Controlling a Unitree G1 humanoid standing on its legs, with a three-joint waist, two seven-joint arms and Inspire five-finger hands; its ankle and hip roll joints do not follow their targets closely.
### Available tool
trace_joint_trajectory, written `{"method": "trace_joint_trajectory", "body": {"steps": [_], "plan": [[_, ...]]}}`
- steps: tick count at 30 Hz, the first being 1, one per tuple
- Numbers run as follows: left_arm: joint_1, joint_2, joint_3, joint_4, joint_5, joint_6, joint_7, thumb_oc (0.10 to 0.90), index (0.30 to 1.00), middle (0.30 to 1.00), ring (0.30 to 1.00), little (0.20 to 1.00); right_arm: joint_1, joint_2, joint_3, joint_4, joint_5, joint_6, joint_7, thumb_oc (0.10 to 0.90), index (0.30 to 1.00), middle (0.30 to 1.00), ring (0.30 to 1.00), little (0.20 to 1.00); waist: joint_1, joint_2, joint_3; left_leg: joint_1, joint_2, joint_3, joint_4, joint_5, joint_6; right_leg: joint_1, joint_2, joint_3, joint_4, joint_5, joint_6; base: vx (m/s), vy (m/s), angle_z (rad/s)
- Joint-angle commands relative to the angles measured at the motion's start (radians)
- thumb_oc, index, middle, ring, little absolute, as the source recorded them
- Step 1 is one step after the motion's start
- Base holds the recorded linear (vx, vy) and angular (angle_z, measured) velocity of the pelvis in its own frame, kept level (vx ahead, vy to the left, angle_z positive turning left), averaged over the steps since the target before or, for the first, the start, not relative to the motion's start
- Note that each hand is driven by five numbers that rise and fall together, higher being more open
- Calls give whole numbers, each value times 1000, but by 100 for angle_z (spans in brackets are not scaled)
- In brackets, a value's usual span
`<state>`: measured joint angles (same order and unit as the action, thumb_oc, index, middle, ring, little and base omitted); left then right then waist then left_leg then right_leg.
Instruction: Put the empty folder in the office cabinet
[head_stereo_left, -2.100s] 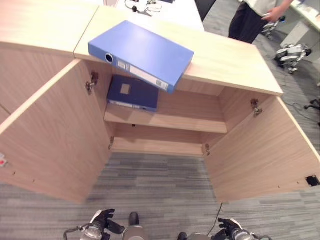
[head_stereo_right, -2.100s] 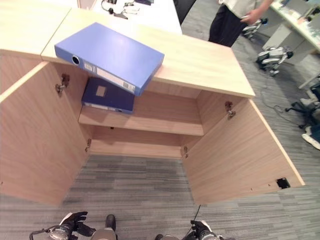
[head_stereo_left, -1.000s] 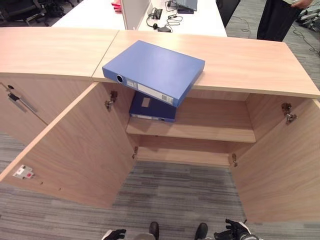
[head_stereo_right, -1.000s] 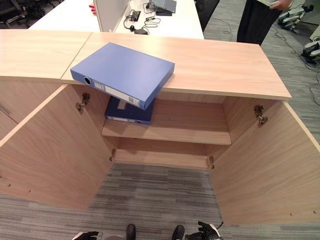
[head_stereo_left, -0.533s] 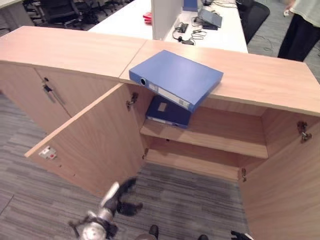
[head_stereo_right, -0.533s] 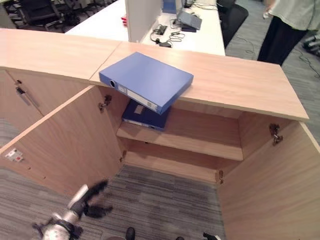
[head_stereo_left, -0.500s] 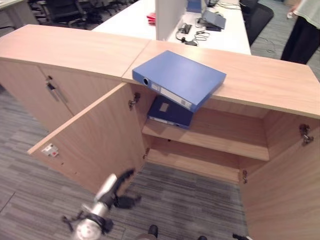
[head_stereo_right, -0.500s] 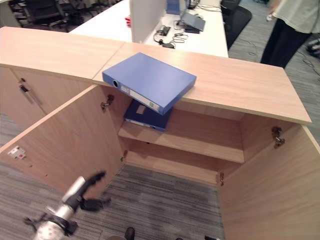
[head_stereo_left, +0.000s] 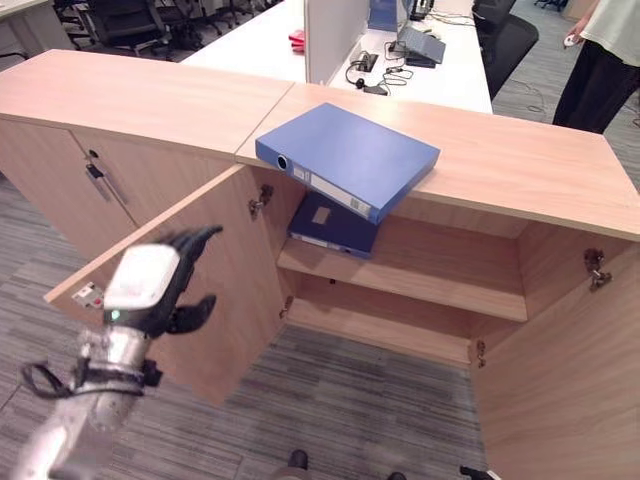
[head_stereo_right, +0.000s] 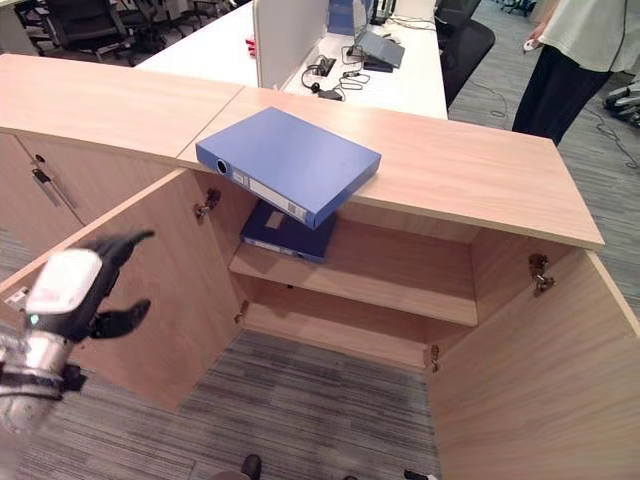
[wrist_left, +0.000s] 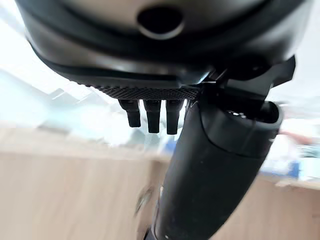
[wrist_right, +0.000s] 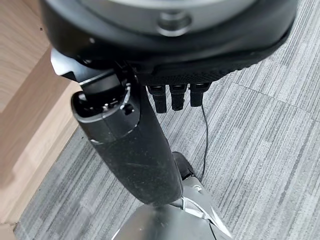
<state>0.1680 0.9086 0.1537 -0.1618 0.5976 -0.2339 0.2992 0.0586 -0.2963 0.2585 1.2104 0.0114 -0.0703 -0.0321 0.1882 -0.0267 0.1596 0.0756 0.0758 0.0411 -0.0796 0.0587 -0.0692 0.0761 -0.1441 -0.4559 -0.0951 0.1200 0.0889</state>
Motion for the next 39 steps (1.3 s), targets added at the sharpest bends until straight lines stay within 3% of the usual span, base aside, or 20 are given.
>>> {"method": "trace_joint_trajectory", "body": {"steps": [1, 3, 5, 11, 21, 27, 33, 39], "plan": [[-193, 119, 25, -62, 63, -26, 105, 800, 900, 900, 900, 900, -61, -36, 77, -35, 1, -28, 16, 800, 900, 900, 900, 900, -34, 38, 4, -20, 78, -32, -8, -47, -84, 120, -32, 28, 8, -184, 97, -8, -13, -19], [-201, 121, 18, -57, 63, -25, 107, 800, 900, 900, 900, 900, -61, -35, 74, -35, 1, -28, 16, 800, 900, 900, 900, 900, -32, 37, 4, -20, 78, -32, -8, -47, -84, 119, -32, 28, 8, -184, 97, -5, -10, -10], [-270, 178, -18, -62, 86, -26, 108, 800, 900, 900, 900, 900, -56, -42, 87, -41, -3, -31, 23, 800, 900, 900, 900, 900, -56, 46, 2, -14, 81, -21, -8, -48, -84, 119, -31, 40, 8, -184, 98, 0, -5, -16], [-436, 216, -132, -8, 98, -7, 115, 800, 900, 900, 900, 900, -45, -53, 100, -53, -2, -34, 28, 800, 900, 900, 900, 900, -103, 55, -1, 0, 82, 4, -8, -50, -84, 114, -33, 62, 8, -178, 101, -2, 3, -16], [-708, 242, -359, 256, 125, 56, 132, 800, 900, 900, 900, 900, -49, -75, 108, -80, 20, -41, 35, 800, 900, 900, 900, 900, -164, 51, -5, 19, 85, 47, -8, -60, -80, 99, -38, 101, 8, -163, 110, 0, 5, -16], [-855, 261, -485, 402, 144, 98, 135, 800, 900, 900, 900, 900, -41, -80, 110, -92, 31, -44, 40, 800, 900, 900, 900, 900, -183, 36, -11, 33, 86, 66, -8, -66, -77, 99, -37, 112, 8, -158, 114, 12, 9, -11], [-905, 259, -536, 509, 136, 130, 131, 800, 900, 900, 900, 900, -37, -73, 101, -92, 43, -41, 40, 800, 900, 900, 900, 900, -190, 18, -12, 43, 87, 80, -8, -69, -74, 96, -36, 120, 8, -151, 118, 0, 7, -5], [-903, 252, -528, 559, 115, 144, 133, 800, 900, 900, 900, 900, -31, -64, 89, -83, 47, -35, 37, 800, 900, 900, 900, 900, -191, 4, -14, 47, 86, 88, -8, -72, -73, 94, -36, 123, 8, -146, 119, -1, 6, -4]]}}
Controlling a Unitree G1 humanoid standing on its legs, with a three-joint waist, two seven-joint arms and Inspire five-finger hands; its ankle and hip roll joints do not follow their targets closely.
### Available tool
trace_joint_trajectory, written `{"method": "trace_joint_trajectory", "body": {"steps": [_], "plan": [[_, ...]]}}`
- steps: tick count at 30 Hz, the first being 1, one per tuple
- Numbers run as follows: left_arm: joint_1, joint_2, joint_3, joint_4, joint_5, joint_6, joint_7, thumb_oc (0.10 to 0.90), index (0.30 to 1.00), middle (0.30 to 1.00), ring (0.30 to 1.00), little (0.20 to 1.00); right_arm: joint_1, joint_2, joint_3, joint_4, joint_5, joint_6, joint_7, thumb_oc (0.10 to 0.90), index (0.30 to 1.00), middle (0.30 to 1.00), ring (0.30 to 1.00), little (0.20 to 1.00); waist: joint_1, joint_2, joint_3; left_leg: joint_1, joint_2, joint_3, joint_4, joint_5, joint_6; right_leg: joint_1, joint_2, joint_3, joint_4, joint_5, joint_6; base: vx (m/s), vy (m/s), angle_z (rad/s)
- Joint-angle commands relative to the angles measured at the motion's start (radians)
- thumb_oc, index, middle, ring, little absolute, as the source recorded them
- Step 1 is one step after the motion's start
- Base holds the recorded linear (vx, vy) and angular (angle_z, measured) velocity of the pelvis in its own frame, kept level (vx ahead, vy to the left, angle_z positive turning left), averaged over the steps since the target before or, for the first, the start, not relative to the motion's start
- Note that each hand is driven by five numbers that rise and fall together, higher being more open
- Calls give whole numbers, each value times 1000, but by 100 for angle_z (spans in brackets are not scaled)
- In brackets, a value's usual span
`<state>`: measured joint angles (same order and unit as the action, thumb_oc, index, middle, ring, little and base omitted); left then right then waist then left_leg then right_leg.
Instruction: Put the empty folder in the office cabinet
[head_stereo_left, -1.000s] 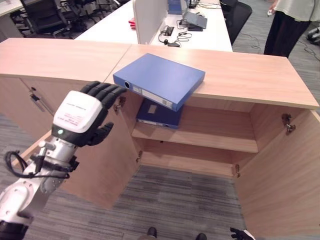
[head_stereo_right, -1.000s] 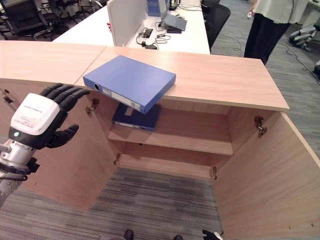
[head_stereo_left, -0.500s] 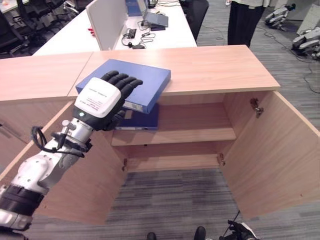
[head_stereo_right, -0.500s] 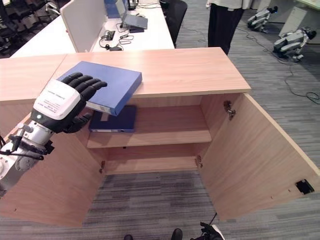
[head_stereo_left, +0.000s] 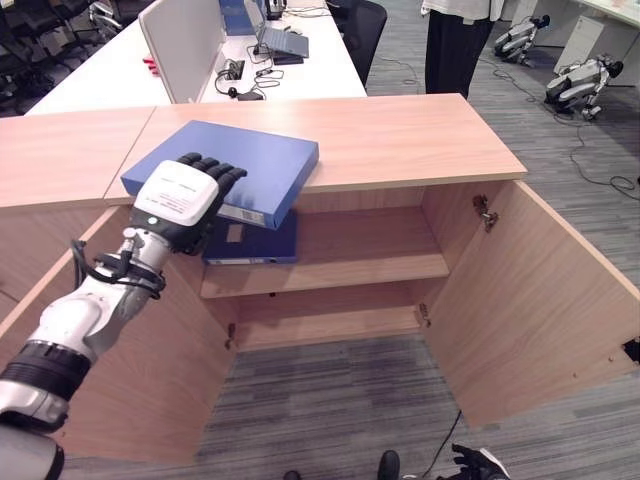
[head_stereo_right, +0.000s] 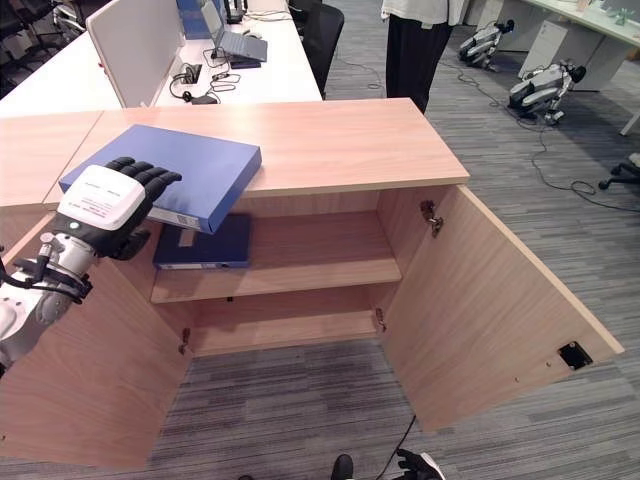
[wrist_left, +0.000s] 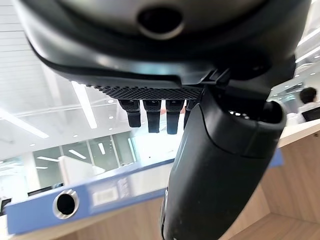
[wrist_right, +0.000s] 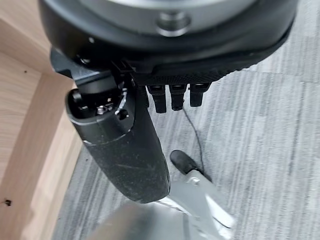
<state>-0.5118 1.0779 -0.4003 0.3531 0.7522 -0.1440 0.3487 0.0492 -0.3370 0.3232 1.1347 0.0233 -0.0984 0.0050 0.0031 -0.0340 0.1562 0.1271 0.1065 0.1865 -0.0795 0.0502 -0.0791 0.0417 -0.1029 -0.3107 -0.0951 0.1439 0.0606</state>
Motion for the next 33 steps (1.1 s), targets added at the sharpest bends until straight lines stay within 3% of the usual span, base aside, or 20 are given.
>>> {"method": "trace_joint_trajectory", "body": {"steps": [1, 16, 28, 29, 30, 33], "plan": [[-224, 87, 27, 64, -41, 62, 86, 800, 900, 900, 900, 900, -21, -24, 22, -4, 36, -6, 0, 800, 900, 900, 900, 900, -7, 9, -10, -2, 56, -53, -8, -64, -62, 126, -78, -23, 8, -167, 148, 0, 0, 0], [-287, 90, -47, 177, -47, 82, 87, 800, 900, 900, 900, 900, -17, -15, 21, -12, 49, -7, -4, 800, 900, 900, 900, 900, -16, -7, -17, 13, 54, -43, -8, -71, -59, 134, -76, -15, 8, -165, 149, 0, 0, 0], [-373, 94, -152, 191, -19, 78, 72, 800, 900, 900, 900, 900, -24, -17, 30, -8, 47, -8, -7, 800, 900, 900, 900, 900, -32, -3, -17, 24, 54, -32, -8, -74, -57, 136, -74, -7, 8, -164, 149, 3, 6, -3], [-379, 94, -157, 187, -16, 77, 70, 762, 844, 844, 844, 844, -23, -17, 30, -5, 47, -8, -7, 800, 900, 900, 900, 900, -34, -2, -17, 24, 54, -32, -8, -75, -57, 137, -74, -8, 8, -164, 149, 0, 0, 0], [-382, 90, -162, 186, -15, 75, 69, 759, 839, 839, 839, 839, -24, -17, 29, -2, 46, -8, -8, 800, 900, 900, 900, 900, -34, -3, -17, 25, 54, -31, -8, -75, -57, 138, -75, -8, 8, -164, 149, 0, 0, 0], [-387, 78, -167, 180, -16, 73, 71, 800, 900, 900, 900, 900, -23, -18, 29, 6, 41, -4, -10, 800, 900, 900, 900, 900, -38, 0, -18, 26, 52, -31, -8, -76, -56, 138, -75, -6, 8, -165, 149, 0, 0, 0]]}}
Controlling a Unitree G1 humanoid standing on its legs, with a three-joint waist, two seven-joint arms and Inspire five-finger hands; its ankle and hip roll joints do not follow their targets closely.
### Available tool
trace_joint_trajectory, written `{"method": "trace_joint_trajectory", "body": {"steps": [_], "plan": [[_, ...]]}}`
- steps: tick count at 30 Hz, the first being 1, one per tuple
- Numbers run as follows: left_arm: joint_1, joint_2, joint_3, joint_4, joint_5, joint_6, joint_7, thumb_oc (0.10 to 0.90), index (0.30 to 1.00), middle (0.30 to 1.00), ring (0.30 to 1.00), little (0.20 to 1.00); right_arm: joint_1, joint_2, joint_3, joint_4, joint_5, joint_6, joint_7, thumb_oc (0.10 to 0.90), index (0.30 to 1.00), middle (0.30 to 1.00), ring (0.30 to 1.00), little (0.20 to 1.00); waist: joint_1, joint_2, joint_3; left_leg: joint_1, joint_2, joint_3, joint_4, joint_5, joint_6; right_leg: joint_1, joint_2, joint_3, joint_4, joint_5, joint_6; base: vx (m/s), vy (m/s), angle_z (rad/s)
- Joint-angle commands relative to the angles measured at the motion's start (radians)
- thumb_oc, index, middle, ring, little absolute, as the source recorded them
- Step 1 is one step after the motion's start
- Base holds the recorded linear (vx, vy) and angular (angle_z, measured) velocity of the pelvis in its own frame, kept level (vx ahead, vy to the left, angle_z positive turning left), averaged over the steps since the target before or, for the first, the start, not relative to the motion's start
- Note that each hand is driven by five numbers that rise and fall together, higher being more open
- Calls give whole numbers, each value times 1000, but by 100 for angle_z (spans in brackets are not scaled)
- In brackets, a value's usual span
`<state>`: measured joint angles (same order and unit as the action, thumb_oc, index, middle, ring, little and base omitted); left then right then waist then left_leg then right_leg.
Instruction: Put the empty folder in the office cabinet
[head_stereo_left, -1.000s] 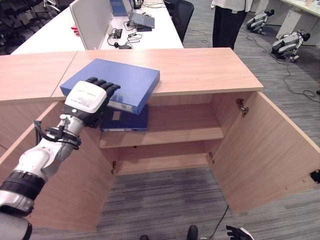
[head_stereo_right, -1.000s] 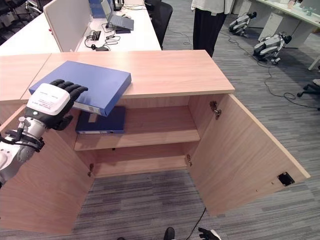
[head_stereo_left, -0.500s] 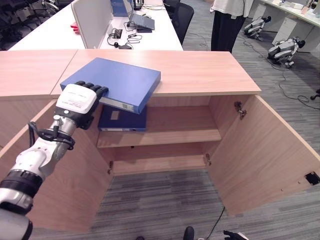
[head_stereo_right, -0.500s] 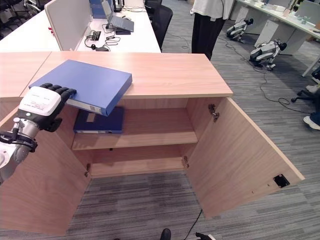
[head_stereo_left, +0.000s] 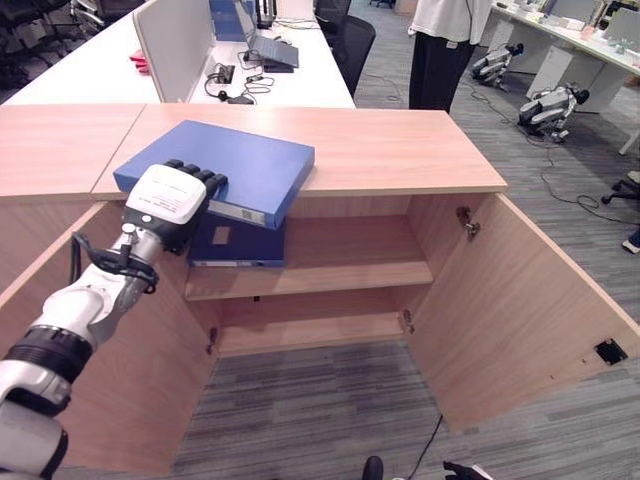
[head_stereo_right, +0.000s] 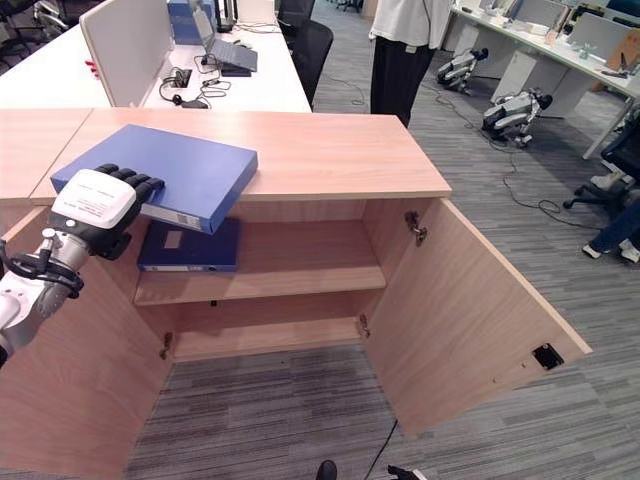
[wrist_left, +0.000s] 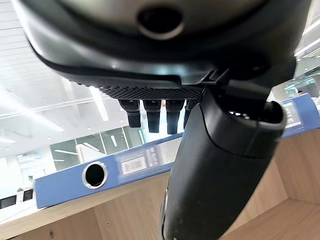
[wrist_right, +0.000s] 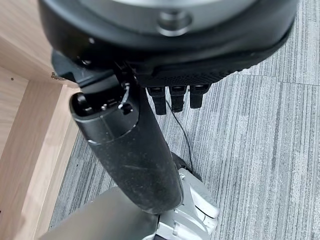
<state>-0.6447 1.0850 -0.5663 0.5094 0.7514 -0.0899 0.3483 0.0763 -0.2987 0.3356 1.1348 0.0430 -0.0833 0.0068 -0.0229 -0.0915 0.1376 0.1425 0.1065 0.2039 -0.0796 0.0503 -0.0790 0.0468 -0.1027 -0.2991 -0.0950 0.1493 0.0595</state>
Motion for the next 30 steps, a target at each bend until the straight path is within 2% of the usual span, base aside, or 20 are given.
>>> {"method": "trace_joint_trajectory", "body": {"steps": [1, 7, 20, 21, 23, 30], "plan": [[-255, 68, -3, 21, -14, 18, 72, 800, 900, 900, 900, 900, -51, -56, 16, 8, 21, -19, -11, 800, 900, 900, 900, 900, -12, 57, 1, 11, 51, -48, -8, -76, -55, 133, -76, -16, 8, -170, 150, 6, 2, -4], [-258, 53, -4, -14, -2, 16, 69, 800, 900, 900, 900, 900, -50, -58, 14, 4, 17, -17, -11, 800, 900, 900, 900, 900, -16, 59, 1, 10, 49, -46, -8, -75, -54, 132, -77, -15, 8, -171, 150, 2, 4, -4], [-290, 13, -49, 33, -4, 15, 67, 800, 900, 900, 900, 900, -51, -68, 14, -4, 24, -22, -14, 800, 900, 900, 900, 900, -29, 58, -3, 10, 47, -41, -8, -74, -53, 128, -76, -8, 8, -169, 149, 0, 0, 0], [-289, 10, -47, 35, -6, 16, 66, 609, 613, 613, 613, 613, -50, -67, 12, -1, 25, -21, -15, 800, 900, 900, 900, 900, -30, 57, -3, 10, 48, -40, -8, -74, -53, 128, -76, -8, 8, -168, 149, 0, 0, 0], [-288, 5, -45, 37, -12, 15, 65, 400, 300, 300, 300, 300, -53, -67, 8, 3, 27, -20, -17, 800, 900, 900, 900, 900, -31, 56, -4, 8, 49, -39, -8, -73, -53, 125, -76, -7, 8, -167, 150, 0, 0, 0], [-275, -7, -37, 35, -27, 8, 55, 400, 300, 300, 300, 300, -47, -64, 3, 12, 26, -16, -17, 800, 900, 900, 900, 900, -32, 46, -7, 9, 49, -37, -8, -75, -52, 123, -75, -3, 8, -165, 149, 0, 0, 0]]}}
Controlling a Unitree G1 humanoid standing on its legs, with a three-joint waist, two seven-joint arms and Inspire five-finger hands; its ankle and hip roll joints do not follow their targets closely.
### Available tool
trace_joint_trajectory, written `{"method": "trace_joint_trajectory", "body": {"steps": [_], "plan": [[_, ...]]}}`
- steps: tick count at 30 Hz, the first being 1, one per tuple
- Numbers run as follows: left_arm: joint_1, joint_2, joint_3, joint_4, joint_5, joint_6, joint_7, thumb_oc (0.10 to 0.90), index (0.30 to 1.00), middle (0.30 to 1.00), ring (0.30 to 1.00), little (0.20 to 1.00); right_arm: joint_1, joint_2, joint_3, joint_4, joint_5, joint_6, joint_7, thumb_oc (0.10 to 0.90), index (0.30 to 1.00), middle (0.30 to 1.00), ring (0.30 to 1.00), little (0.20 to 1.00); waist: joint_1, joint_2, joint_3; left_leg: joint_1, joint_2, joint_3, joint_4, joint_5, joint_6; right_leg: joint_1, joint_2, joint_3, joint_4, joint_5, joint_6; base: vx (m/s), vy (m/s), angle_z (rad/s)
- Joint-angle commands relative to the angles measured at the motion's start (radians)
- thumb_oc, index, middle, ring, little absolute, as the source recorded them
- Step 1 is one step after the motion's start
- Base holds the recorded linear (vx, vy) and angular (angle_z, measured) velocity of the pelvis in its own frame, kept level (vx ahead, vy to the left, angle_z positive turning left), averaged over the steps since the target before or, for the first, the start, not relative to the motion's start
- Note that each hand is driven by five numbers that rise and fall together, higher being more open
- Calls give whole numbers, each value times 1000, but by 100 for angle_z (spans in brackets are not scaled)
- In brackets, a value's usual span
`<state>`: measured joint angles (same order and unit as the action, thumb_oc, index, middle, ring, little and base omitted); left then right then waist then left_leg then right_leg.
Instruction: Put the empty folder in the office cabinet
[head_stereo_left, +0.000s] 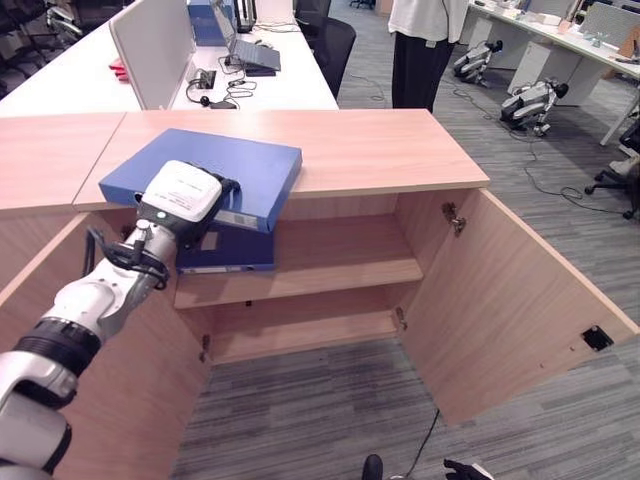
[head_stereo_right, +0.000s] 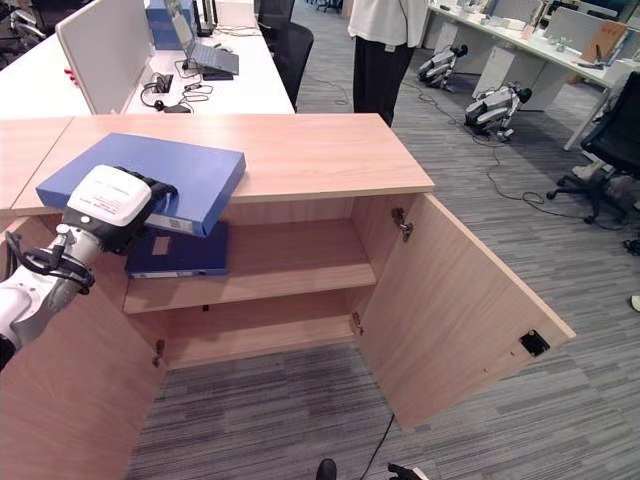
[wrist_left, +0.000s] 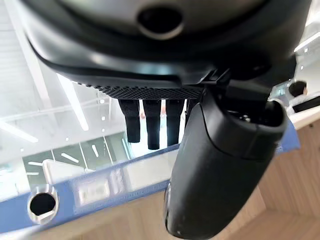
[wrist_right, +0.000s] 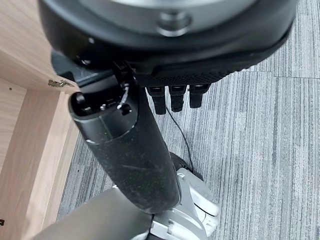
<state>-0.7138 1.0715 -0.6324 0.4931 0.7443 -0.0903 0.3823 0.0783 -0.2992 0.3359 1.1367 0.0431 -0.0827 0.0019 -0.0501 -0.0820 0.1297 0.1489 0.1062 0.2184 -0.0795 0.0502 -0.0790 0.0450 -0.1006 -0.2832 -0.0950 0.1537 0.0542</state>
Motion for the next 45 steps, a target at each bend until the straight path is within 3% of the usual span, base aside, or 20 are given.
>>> {"method": "trace_joint_trajectory", "body": {"steps": [1, 9, 14, 16, 19, 20, 22, 27, 31, 34, 41, 43, 45], "plan": [[-206, 6, 30, 51, -20, 9, 20, 400, 300, 300, 300, 300, -49, -64, 3, 9, 26, -17, -12, 800, 900, 900, 900, 900, -5, 37, 1, 2, 50, -51, -8, -75, -52, 125, -77, -19, 8, -169, 155, 0, 0, 0], [-204, 17, 46, -5, -41, -6, 14, 400, 300, 300, 300, 300, -39, -57, -10, 1, 48, -16, -6, 800, 900, 900, 900, 900, -1, 31, -4, 3, 48, -54, -8, -76, -50, 128, -77, -20, 8, -170, 155, 0, 0, 0], [-128, -1, 214, -169, -151, -29, 35, 400, 300, 300, 300, 300, -39, -20, -57, 29, 110, -8, -7, 800, 900, 900, 900, 900, 16, 32, -9, 1, 44, -66, -8, -76, -49, 134, -79, -29, 8, -174, 152, 0, 0, 0], [-115, 0, 226, -176, -150, -28, 32, 400, 300, 300, 300, 300, -41, -23, -54, 29, 110, -8, -6, 800, 900, 900, 900, 900, 12, 35, -10, 1, 44, -66, -8, -76, -49, 134, -79, -29, 8, -174, 152, 1, -2, 2], [-78, -4, 315, -317, -180, -47, 55, 400, 300, 300, 300, 300, -47, -4, -69, 49, 120, -2, -8, 800, 900, 900, 900, 900, 31, 36, -12, -3, 41, -79, -8, -76, -49, 139, -81, -39, 8, -177, 149, 3, -2, 1], [-36, -18, 391, -418, -204, -66, 64, 400, 300, 300, 300, 300, -51, 8, -78, 57, 127, 0, -8, 800, 900, 900, 900, 900, 45, 35, -14, -4, 38, -85, -8, -76, -49, 141, -82, -46, 8, -179, 147, 0, 0, 0], [-14, -18, 412, -431, -203, -64, 58, 400, 300, 300, 300, 300, -52, 4, -73, 58, 127, -1, -8, 800, 900, 900, 900, 900, 40, 39, -14, -4, 38, -85, -8, -76, -49, 142, -83, -46, 8, -179, 147, 5, -7, 5], [134, -138, 622, -687, -412, -174, 24, 400, 300, 300, 300, 300, -61, 35, -58, 25, 130, -6, 14, 800, 900, 900, 900, 900, 74, 45, -18, -11, 32, -110, -8, -73, -48, 153, -88, -66, 8, -186, 139, 4, -12, 11], [240, -232, 729, -795, -739, -271, -31, 400, 300, 300, 300, 300, -63, 18, -21, -150, 163, -27, 54, 800, 900, 900, 900, 900, 89, 53, -18, -18, 29, -123, -8, -66, -48, 155, -91, -78, 8, -187, 135, -13, -12, 12], [317, -259, 775, -878, -1034, -320, -158, 400, 300, 300, 300, 300, -63, -33, -31, -394, 232, -55, 78, 800, 900, 900, 900, 900, 103, 61, -17, -27, 25, -135, -8, -61, -48, 157, -92, -89, 8, -188, 130, -26, -5, 17], [409, -283, 824, -960, -1318, -327, -262, 400, 300, 300, 300, 300, -61, -70, -105, -671, 415, -87, 91, 800, 900, 900, 900, 900, 113, 70, -22, -34, 22, -149, -8, -58, -46, 160, -95, -101, 8, -188, 128, -11, 1, 7], [466, -355, 829, -997, -1468, -325, -290, 400, 300, 300, 300, 300, -76, -56, -132, -838, 548, -104, 98, 800, 900, 900, 900, 900, 121, 71, -24, -36, 20, -155, -8, -58, -42, 161, -100, -102, 8, -186, 127, -37, 12, 11], [510, -374, 844, -1005, -1526, -305, -316, 400, 300, 300, 300, 300, -89, -59, -141, -934, 567, -105, 111, 800, 900, 900, 900, 900, 127, 73, -26, -38, 18, -157, -8, -58, -40, 160, -101, -102, 8, -185, 126, -24, 14, 7]]}}
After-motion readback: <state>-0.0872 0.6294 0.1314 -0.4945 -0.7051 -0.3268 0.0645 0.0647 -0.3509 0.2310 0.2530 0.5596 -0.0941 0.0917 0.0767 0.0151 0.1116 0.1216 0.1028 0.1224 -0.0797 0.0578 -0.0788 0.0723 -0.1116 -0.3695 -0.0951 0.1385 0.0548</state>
